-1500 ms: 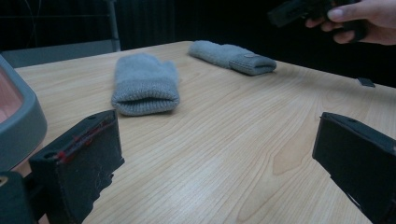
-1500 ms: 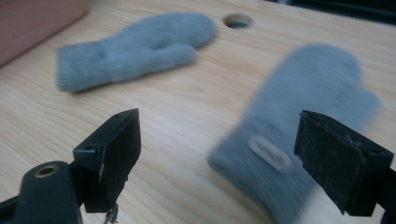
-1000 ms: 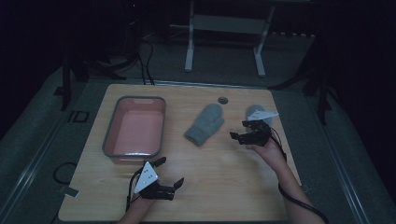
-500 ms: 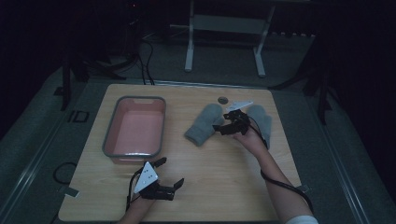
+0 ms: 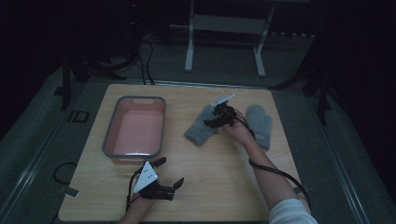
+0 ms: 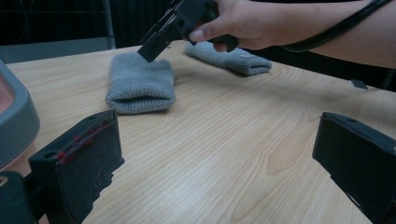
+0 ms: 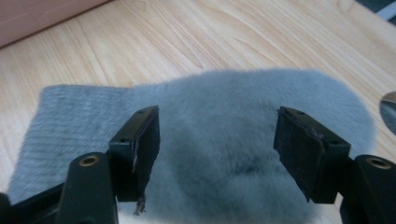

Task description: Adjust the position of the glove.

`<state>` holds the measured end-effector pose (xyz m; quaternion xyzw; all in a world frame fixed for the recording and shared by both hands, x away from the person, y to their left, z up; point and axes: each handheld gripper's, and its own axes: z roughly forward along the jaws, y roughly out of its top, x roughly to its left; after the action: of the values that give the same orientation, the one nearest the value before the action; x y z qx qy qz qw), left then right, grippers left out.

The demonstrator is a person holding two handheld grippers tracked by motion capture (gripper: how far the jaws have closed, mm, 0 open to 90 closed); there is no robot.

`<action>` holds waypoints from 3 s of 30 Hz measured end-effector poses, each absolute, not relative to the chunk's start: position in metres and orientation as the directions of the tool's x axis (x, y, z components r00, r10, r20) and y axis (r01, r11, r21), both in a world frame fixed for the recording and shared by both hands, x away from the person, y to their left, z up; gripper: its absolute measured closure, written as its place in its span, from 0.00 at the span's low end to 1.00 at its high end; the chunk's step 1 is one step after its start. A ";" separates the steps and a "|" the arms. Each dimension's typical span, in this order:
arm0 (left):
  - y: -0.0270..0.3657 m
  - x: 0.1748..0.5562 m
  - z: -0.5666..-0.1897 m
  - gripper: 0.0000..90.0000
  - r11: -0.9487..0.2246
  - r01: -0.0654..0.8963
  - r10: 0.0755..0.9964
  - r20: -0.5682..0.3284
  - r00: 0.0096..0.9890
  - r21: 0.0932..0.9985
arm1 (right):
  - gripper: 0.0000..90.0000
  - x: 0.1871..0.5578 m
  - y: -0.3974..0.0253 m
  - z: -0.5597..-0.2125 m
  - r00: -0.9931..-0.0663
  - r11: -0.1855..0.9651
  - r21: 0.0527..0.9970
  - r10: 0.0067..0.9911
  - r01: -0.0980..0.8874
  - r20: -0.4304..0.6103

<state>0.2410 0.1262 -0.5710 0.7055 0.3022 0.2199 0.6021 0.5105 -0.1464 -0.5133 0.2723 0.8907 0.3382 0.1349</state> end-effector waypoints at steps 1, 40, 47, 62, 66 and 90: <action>0.126 0.241 -0.571 0.02 -0.092 0.162 0.692 -0.054 0.720 0.983 | 0.36 0.513 -0.146 -0.515 -0.822 0.622 0.678 0.568 0.393 -0.044; 0.127 0.241 -0.571 0.02 -0.089 0.165 0.694 -0.058 0.718 0.982 | 0.92 0.482 -0.157 -0.483 -0.950 0.715 0.663 0.311 0.219 -0.022; 0.127 0.241 -0.571 0.02 -0.087 0.169 0.695 -0.061 0.716 0.982 | 0.92 0.448 -0.163 -0.468 -0.986 0.734 0.666 0.167 0.132 0.011; 0.127 0.242 -0.571 0.02 -0.086 0.171 0.698 -0.063 0.713 0.981 | 0.92 0.426 -0.159 -0.505 -0.997 0.809 0.586 0.004 0.046 0.073; 0.127 0.242 -0.571 0.02 -0.086 0.169 0.696 -0.062 0.715 0.982 | 0.89 0.435 -0.155 -0.521 -0.997 0.839 0.543 0.000 0.045 0.082; 0.127 0.242 -0.571 0.02 -0.082 0.171 0.695 -0.067 0.716 0.982 | 0.46 0.423 -0.214 -0.482 -0.937 0.660 0.700 0.347 0.272 0.037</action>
<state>0.2417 0.1275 -0.5711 0.7027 0.3080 0.2171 0.6036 0.4231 -0.2140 -0.4822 0.1702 0.9097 0.3756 0.0497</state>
